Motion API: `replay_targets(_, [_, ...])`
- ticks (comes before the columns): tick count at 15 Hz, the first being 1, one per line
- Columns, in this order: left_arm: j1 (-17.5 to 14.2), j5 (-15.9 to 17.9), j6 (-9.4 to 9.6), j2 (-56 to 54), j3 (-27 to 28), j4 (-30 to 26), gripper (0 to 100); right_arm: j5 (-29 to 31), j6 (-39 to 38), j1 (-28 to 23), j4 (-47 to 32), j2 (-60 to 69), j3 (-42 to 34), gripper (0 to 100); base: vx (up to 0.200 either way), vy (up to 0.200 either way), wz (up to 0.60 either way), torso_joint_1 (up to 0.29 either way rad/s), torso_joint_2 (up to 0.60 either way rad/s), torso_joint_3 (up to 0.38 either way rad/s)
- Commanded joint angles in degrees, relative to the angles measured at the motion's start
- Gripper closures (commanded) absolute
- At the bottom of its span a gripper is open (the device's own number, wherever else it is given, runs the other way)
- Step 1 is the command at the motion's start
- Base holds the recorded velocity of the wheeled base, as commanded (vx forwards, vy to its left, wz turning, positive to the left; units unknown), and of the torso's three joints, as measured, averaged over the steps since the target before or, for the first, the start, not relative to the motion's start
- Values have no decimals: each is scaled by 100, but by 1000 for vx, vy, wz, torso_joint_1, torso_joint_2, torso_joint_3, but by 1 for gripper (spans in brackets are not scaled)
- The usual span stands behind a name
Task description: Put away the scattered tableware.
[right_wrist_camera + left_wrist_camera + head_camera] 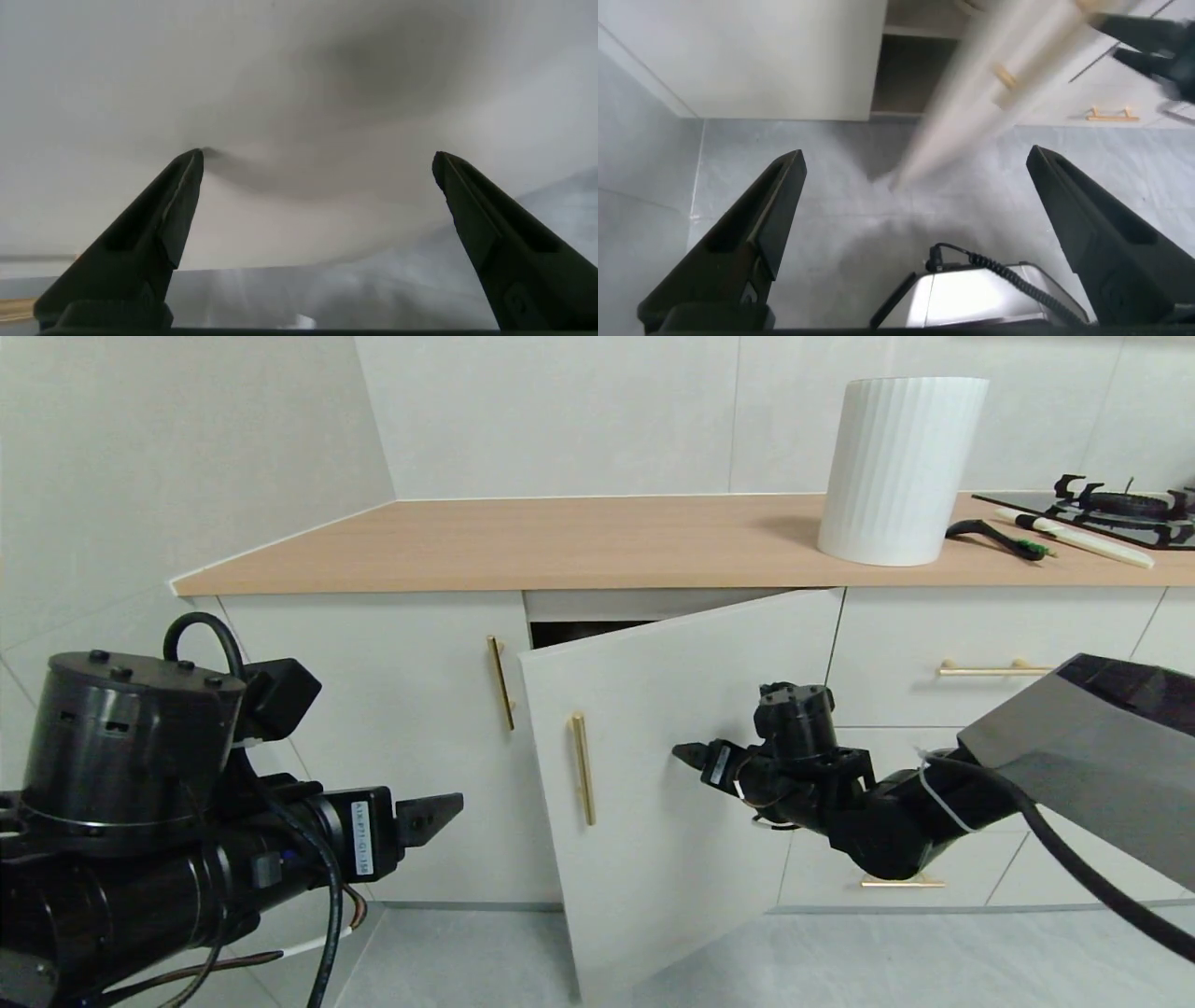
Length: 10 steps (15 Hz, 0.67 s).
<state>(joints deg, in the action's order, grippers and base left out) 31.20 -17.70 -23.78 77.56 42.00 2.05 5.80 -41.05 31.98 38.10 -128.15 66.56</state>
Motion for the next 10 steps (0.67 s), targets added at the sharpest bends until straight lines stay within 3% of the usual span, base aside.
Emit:
replay_targets(1, [1,-5,-3,14,10,15,0,272,-246,10,5,-501,516,0,0,0,0,0,0,0])
replay_targets(10, [1,-14,-21,58,19,24,0,606,-984,-341,-57,-1248,1623,0,0,0,0,0,0,0])
